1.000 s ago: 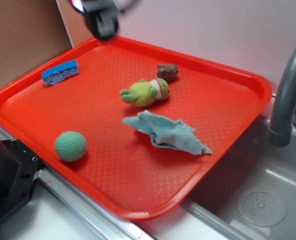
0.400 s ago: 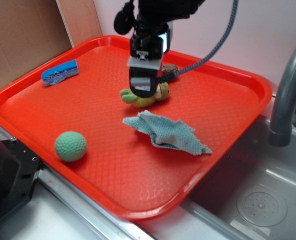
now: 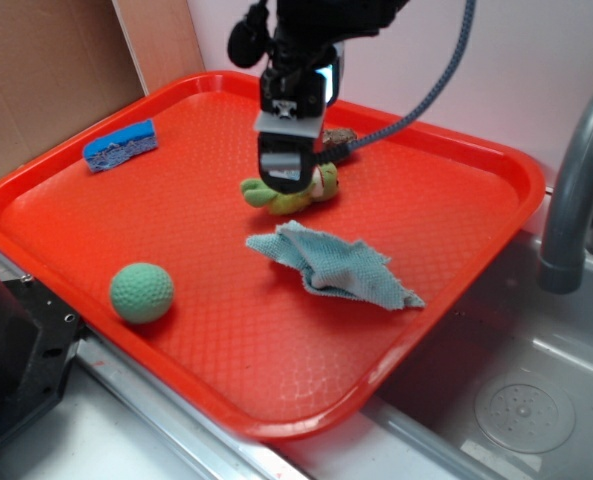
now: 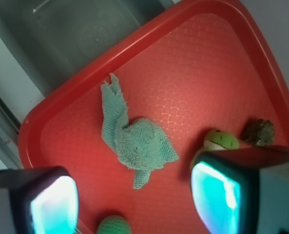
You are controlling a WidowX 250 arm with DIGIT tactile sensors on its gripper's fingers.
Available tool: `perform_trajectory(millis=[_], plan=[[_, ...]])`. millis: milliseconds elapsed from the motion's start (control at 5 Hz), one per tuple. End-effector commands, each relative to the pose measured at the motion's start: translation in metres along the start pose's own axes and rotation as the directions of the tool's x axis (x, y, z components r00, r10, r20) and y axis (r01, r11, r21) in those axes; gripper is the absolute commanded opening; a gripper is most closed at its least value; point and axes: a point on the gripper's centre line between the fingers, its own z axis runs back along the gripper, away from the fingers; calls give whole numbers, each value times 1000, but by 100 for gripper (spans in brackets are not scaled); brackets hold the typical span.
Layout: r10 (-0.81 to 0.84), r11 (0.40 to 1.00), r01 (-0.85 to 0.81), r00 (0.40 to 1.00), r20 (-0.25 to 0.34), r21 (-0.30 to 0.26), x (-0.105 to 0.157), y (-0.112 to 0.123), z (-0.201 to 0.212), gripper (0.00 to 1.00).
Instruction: Grab the blue cloth.
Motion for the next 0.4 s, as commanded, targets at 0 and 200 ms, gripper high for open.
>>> perform_trajectory(millis=[0,200], plan=[[-101,993,99,994,30,60,-10,-14,-15,100],[-198,979,192,975,96,66,-11,-15,-38,100]])
